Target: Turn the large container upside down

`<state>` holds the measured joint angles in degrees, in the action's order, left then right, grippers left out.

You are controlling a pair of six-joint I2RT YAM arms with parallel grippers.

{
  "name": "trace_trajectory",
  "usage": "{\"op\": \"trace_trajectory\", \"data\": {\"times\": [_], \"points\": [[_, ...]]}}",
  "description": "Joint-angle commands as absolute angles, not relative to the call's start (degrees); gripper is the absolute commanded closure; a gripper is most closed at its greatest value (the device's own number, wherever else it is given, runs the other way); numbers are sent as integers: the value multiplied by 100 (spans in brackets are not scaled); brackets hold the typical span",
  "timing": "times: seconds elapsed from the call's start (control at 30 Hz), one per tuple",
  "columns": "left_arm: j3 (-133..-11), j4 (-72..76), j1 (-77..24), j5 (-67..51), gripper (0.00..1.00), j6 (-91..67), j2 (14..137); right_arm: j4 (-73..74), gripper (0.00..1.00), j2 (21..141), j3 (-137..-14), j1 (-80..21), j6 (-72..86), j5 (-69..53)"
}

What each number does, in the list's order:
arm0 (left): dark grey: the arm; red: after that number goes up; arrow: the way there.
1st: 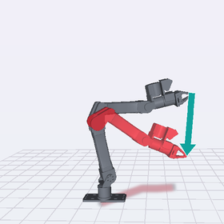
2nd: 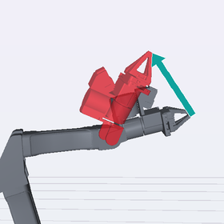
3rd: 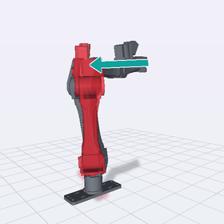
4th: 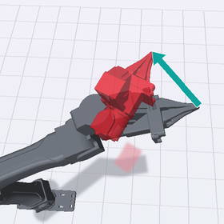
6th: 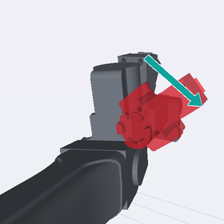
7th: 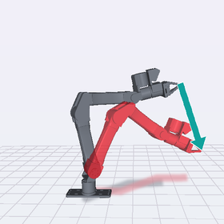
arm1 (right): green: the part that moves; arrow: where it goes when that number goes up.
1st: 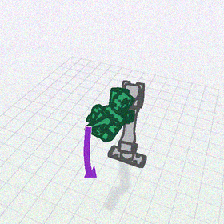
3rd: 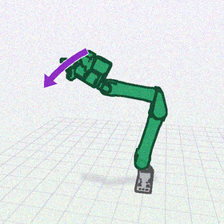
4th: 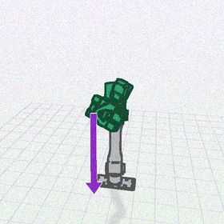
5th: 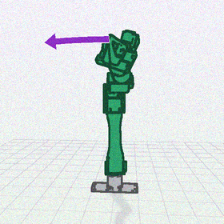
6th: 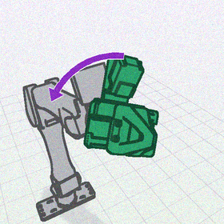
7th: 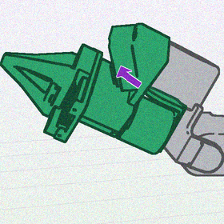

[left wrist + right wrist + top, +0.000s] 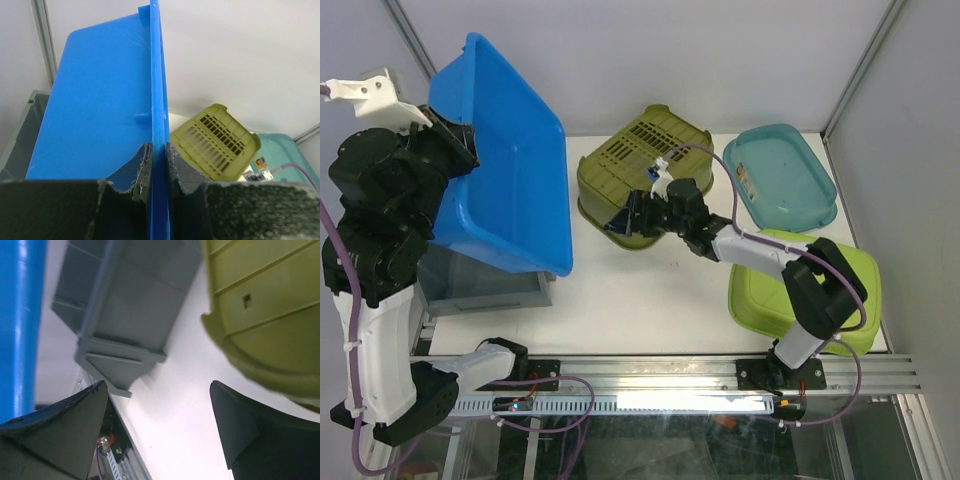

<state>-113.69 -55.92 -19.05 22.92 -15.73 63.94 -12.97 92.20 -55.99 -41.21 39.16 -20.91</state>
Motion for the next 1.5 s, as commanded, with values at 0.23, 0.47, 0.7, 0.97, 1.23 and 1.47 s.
{"op": "trace_trajectory", "data": {"times": [0.23,0.47,0.7,0.97,1.23,1.47], "points": [[-11729,-4115,-1894,1726,100,-1598,5907,-936,11,7843,-4811,-3665,3537,-1191],[-11786,-3942,-1891,1367,100,-1628,5907,-1228,15,8648,-4822,-3722,3986,-587],[-11878,-4055,-1890,1027,100,-1636,5944,-1692,17,10557,-6775,-3877,4275,-971],[-11797,-4022,-1891,169,100,-1547,6029,-869,18,11077,-8049,-3746,4438,-1817],[-11280,-3778,-1894,-597,100,-1286,6130,325,15,7613,-5312,-2323,3808,-1896],[-10441,-2728,-1890,-2158,100,-1332,6176,2508,7,4769,-4674,-655,2819,-1148]]}}
